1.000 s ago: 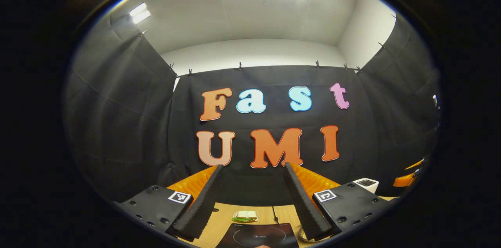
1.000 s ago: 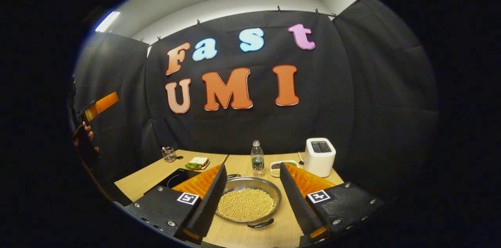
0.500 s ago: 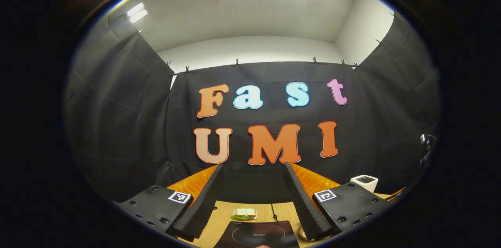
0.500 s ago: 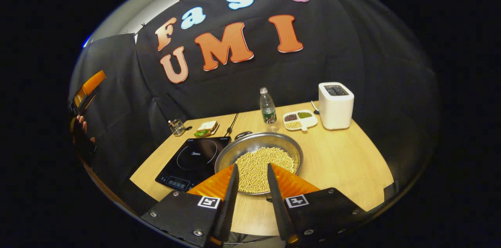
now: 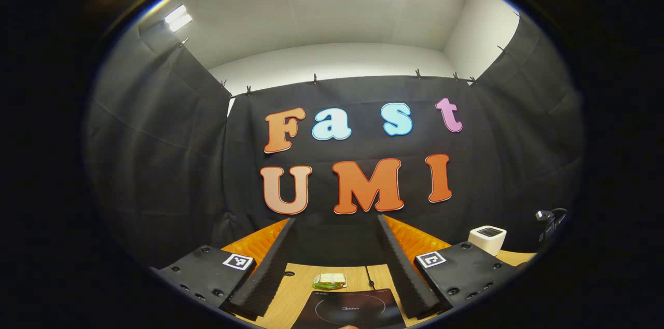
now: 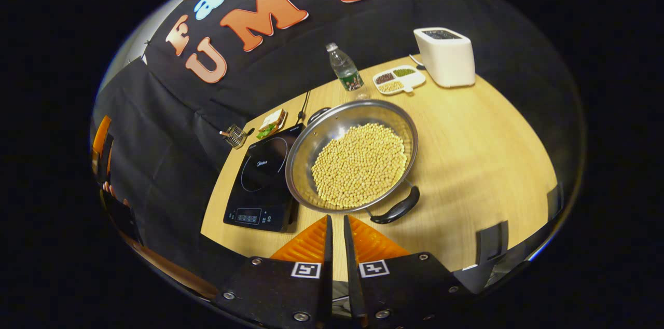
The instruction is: First push the handle of the pot to place it horizontally, then grasp the pot with both hands and set it on the induction cooktop.
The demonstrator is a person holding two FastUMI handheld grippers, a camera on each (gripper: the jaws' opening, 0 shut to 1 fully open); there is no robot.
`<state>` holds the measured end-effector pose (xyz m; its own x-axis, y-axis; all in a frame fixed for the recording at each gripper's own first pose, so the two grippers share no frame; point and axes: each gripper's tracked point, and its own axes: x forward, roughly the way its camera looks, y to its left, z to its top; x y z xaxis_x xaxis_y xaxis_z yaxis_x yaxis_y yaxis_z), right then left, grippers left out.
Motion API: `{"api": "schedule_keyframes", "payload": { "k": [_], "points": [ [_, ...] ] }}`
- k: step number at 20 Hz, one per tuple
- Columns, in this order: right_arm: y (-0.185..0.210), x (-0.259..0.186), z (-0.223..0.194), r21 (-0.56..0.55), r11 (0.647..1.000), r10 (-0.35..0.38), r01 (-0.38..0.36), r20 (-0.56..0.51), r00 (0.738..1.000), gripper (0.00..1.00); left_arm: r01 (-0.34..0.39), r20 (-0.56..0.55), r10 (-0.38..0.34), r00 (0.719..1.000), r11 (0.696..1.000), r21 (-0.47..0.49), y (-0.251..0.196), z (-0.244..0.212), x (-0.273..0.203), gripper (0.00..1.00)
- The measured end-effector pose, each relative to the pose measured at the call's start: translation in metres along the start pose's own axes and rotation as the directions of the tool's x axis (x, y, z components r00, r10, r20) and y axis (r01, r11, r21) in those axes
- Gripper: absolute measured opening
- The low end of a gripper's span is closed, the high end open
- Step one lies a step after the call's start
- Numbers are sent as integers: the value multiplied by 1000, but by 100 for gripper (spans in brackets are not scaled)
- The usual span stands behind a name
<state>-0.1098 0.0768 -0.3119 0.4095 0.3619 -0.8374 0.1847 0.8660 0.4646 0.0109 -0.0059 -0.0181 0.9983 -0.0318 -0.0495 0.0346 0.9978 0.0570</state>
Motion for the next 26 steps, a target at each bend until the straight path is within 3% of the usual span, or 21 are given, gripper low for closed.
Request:
{"api": "schedule_keyframes", "payload": {
  "k": [5, 10, 16, 26],
  "points": [
    [-7, 29, -27, 50, 998, -25, 33, -157, 987, 0, -5, -1, 5, 1000, 1000, 7, 0, 0, -1, 100],
    [-16, 53, -39, 117, 991, -39, 69, -247, 968, 3, 0, 5, 0, 1000, 999, 34, -4, 2, -1, 100],
    [-21, 71, -30, 237, 965, -44, 111, -274, 961, 2, -5, -6, 5, 1000, 999, 45, -5, -2, 2, 100],
    [-45, 78, -20, 236, 954, -119, 187, -275, 954, 2, 19, -10, -18, 1000, 998, 61, -17, -6, 13, 100]
  ]
}}
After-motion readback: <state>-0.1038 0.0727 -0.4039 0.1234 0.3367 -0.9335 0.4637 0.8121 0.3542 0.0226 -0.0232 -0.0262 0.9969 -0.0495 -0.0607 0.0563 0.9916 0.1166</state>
